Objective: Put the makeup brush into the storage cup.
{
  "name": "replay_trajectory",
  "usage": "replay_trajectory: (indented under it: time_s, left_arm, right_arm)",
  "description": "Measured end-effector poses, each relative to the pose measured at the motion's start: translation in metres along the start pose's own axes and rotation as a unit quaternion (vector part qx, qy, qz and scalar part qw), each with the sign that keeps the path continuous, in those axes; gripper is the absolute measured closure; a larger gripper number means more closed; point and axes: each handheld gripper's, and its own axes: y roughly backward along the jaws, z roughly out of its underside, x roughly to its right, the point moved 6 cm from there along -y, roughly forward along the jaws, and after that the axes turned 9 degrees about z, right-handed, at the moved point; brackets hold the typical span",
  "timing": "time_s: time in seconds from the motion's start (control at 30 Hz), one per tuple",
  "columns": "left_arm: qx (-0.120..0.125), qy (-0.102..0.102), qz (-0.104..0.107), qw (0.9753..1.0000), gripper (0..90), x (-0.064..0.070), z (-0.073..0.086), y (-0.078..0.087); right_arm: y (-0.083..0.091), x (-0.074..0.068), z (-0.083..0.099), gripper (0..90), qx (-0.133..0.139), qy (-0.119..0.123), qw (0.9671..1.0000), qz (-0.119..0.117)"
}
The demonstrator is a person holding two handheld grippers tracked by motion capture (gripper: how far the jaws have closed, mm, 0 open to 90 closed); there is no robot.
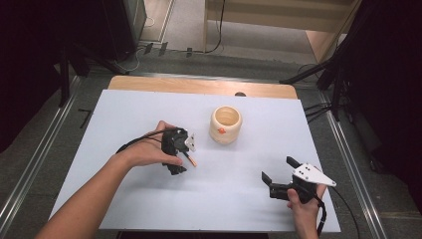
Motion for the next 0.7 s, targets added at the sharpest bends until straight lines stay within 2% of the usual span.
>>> replay_trajectory:
  time_s: [0.07, 0.13, 0.23, 0.5, 0.53, 0.57, 0.6, 0.63, 0.7]
  left_arm:
    - [-0.006, 0.002, -0.012, 0.9999, 6.0, -0.002, -0.001, -0.001]
    - [-0.009, -0.006, -0.011, 0.9999, 6.6, -0.003, -0.002, -0.002]
    - [-0.014, -0.004, -0.015, 0.9998, 8.9, -0.003, -0.006, -0.002]
    - [-0.015, -0.019, 0.005, 0.9997, 15.0, -0.007, -0.012, -0.004]
    - [-0.016, -0.019, 0.020, 0.9995, 21.0, -0.007, -0.012, -0.004]
    - [-0.018, -0.016, 0.033, 0.9991, 21.0, -0.006, -0.012, -0.003]
    - [-0.019, -0.015, 0.053, 0.9983, 26.0, -0.006, -0.012, -0.003]
    - [-0.019, -0.016, 0.061, 0.9978, 32.5, -0.007, -0.012, -0.003]
    - [-0.022, -0.014, 0.066, 0.9975, 33.4, -0.007, -0.012, -0.003]
  right_arm:
    - [0.000, 0.000, 0.000, 0.0, -0.002, -0.001, 1.0000, 0.000]
    - [0.000, 0.000, 0.000, 0.0, -0.003, 0.000, 1.0000, 0.000]
    - [-0.001, 0.001, 0.001, 0.0, -0.003, 0.001, 1.0000, 0.000]
    - [-0.001, 0.001, 0.001, 0.0, -0.005, 0.000, 1.0000, 0.000]
    - [-0.001, 0.001, 0.001, 0.0, -0.006, 0.000, 1.0000, 0.000]
    - [-0.001, 0.001, 0.001, 0.0, -0.006, 0.000, 1.0000, 0.000]
    - [-0.002, 0.001, 0.001, 0.0, -0.006, 0.000, 1.0000, 0.000]
    - [-0.002, 0.001, 0.001, 0.0, -0.006, -0.001, 1.0000, 0.000]
    - [-0.002, 0.001, 0.001, 0.0, -0.006, 0.000, 1.0000, 0.000]
